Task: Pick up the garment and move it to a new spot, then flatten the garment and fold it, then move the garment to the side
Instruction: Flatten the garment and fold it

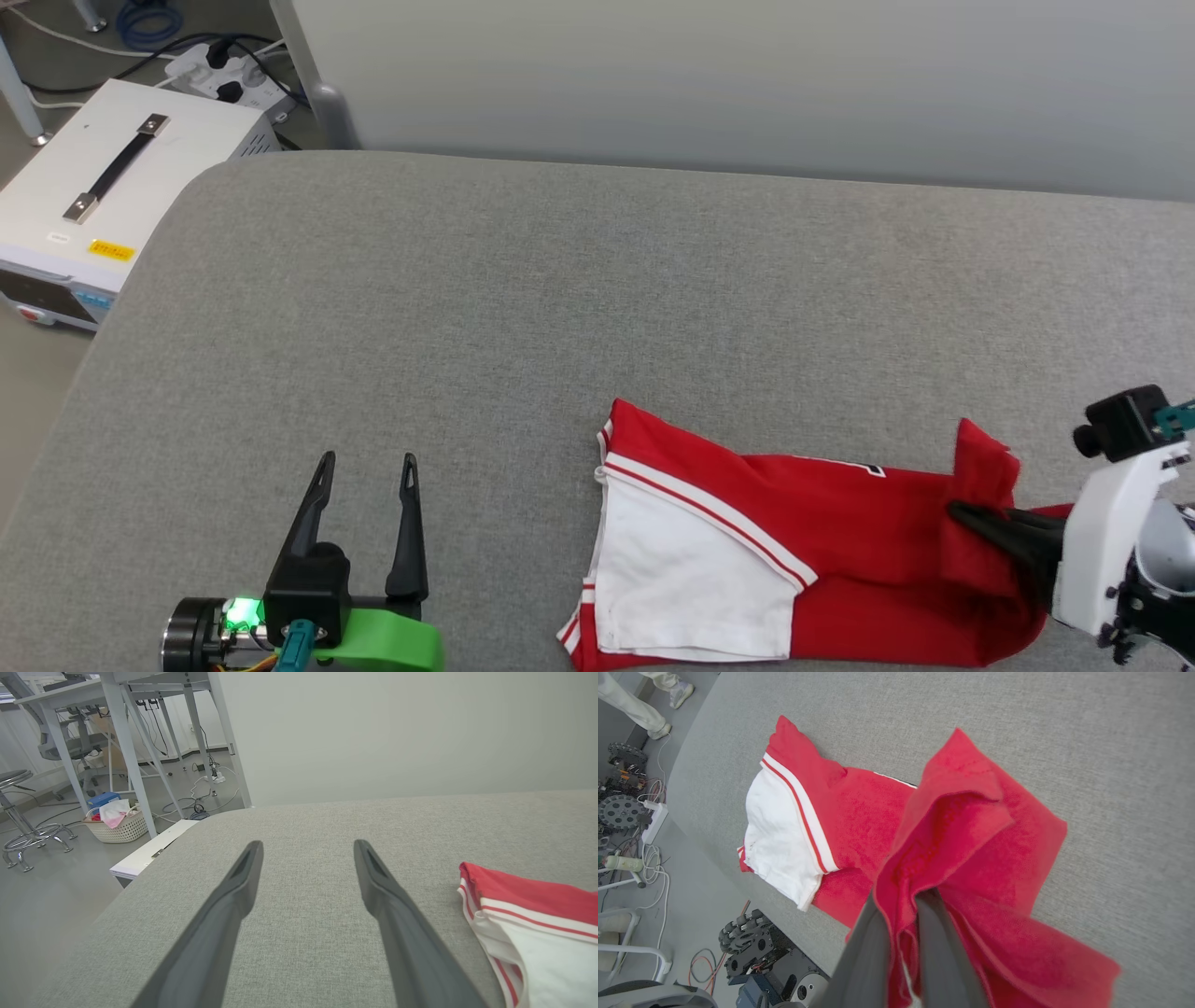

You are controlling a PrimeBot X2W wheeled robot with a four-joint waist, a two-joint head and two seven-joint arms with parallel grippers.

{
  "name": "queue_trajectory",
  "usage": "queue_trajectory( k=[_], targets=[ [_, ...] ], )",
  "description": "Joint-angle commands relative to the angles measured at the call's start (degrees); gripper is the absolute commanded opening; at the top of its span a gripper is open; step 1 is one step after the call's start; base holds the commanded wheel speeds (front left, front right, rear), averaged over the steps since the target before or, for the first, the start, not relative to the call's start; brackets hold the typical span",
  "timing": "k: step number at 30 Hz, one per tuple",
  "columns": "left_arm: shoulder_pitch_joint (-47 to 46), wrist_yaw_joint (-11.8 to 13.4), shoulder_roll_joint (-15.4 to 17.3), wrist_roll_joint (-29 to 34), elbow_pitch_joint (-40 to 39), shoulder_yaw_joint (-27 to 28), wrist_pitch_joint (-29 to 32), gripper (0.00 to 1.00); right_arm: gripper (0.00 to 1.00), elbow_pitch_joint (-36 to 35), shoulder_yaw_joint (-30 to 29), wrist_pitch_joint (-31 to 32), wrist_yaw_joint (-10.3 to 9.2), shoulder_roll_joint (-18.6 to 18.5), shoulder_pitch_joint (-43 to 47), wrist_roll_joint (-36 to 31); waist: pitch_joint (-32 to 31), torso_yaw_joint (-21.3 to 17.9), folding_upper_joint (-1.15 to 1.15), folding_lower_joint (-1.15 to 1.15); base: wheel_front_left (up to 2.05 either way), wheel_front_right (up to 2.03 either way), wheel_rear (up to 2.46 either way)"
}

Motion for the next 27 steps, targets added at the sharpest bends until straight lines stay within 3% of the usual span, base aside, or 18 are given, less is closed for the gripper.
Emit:
queue_trajectory(
  k=[1, 15, 27],
  targets=[
    [-0.3, -0.4, -0.3, 0.4, 0.1, -0.2, -0.3, 1.0, 0.0, -0.5, 0.8, 0.9, -0.03, 1.2, -1.7, -1.0, 0.7, 0.8, 0.0, 0.0, 0.0, 0.0, 0.0],
    [-3.0, -0.2, -0.9, 0.5, 0.6, -1.4, -0.3, 1.0, 0.0, 4.6, 11.3, 3.8, -0.03, 14.6, -14.0, -8.5, 3.7, 3.6, 0.0, 0.0, 0.0, 0.0, 0.0],
    [-5.0, 0.1, -1.3, 0.5, 0.6, -2.3, -0.3, 1.0, 0.0, 16.3, 20.6, 0.5, -0.03, 22.8, -21.2, -15.0, 6.4, 5.1, 0.0, 0.0, 0.0, 0.0, 0.0]
  ],
)
